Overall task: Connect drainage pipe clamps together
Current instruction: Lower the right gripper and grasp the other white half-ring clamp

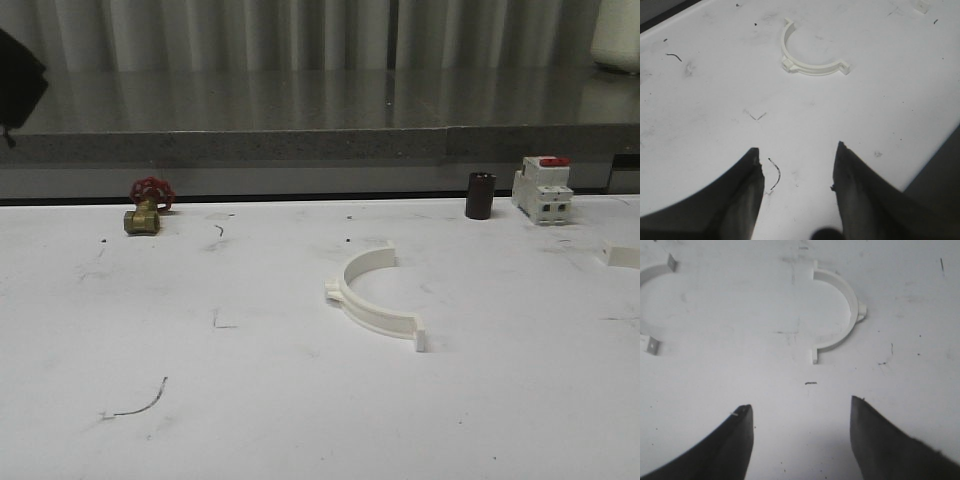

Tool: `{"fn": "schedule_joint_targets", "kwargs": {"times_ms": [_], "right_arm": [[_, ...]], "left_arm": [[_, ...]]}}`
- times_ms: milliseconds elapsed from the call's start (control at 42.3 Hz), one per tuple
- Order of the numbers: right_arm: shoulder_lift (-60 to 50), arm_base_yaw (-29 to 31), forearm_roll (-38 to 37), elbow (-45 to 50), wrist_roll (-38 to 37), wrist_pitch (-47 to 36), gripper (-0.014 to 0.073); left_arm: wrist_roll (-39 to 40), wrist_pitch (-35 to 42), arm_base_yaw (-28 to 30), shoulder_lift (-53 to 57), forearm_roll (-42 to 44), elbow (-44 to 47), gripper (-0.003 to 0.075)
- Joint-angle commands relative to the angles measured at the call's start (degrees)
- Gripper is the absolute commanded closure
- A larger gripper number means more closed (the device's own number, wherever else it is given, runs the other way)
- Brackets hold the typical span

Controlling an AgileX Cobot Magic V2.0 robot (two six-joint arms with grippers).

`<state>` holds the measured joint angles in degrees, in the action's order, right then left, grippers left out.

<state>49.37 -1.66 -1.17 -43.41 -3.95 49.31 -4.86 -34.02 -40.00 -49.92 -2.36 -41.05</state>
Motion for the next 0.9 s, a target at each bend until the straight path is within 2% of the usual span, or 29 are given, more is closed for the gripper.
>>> {"fn": "schedule_joint_targets", "kwargs": {"times_ms": [0, 142, 354, 638, 874], "right_arm": [[5.77, 1.76, -1.59, -5.67, 0.13, 0.52, 0.0137], [14.75, 6.92, -0.58, -10.89, 0.4, 2.68, 0.0137], [28.32, 12.86, 5.16, -16.83, 7.5, 1.22, 0.0137], [43.24, 13.18, 5.04, -23.48, 11.88, -1.55, 0.0137], [50.33, 13.18, 3.27, -26.64, 11.94, -5.98, 0.0137]], "left_arm": [[0.05, 3.81, -0.37, 0.22, -0.72, -1.64, 0.0409], [0.05, 3.81, -0.37, 0.22, -0.72, -1.64, 0.0409], [0.05, 3.81, -0.37, 0.22, -0.72, -1.64, 0.0409], [0.05, 3.81, -0.37, 0.22, -0.72, -1.64, 0.0409], [0.05, 3.81, -0.37, 0.22, -0.72, -1.64, 0.0409]]}}
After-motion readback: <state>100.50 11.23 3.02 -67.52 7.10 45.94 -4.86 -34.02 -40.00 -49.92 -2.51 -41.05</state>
